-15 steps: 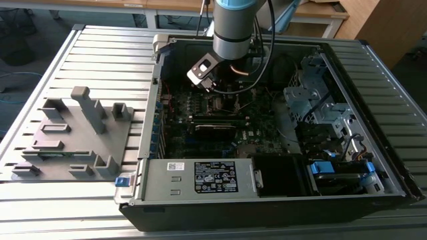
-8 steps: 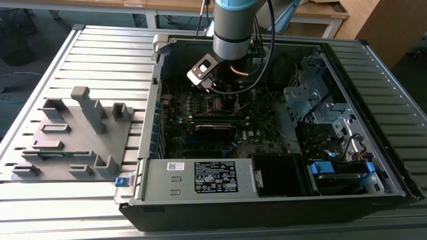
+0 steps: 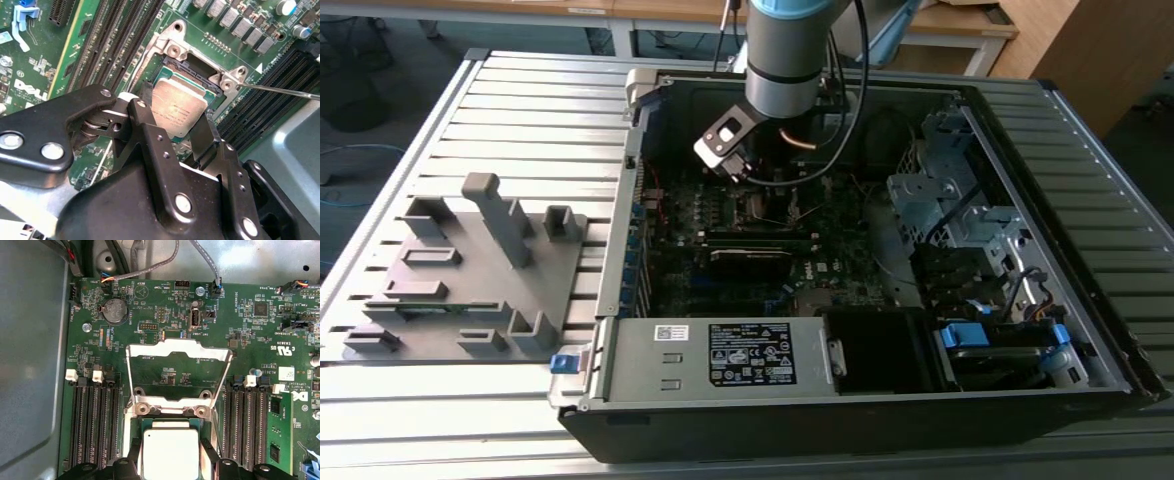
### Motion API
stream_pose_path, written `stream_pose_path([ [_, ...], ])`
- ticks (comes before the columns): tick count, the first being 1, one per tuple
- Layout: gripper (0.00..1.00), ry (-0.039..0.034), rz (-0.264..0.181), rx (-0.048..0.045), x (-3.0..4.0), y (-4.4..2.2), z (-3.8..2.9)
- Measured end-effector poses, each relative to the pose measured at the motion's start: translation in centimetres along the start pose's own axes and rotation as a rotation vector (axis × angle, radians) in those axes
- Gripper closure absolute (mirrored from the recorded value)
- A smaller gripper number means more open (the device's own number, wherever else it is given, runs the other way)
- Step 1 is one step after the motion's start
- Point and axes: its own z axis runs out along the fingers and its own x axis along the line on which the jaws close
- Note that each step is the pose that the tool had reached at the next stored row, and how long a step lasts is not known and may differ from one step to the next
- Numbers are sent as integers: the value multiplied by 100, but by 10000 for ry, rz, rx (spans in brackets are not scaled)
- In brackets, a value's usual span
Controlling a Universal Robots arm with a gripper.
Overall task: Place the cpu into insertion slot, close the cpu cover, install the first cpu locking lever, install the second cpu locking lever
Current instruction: 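Place the cpu into insertion slot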
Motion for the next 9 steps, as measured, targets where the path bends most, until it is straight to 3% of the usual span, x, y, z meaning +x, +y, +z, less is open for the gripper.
stream_pose_path([
  [9, 46, -1, 1, 0, 3, -35, 7],
])
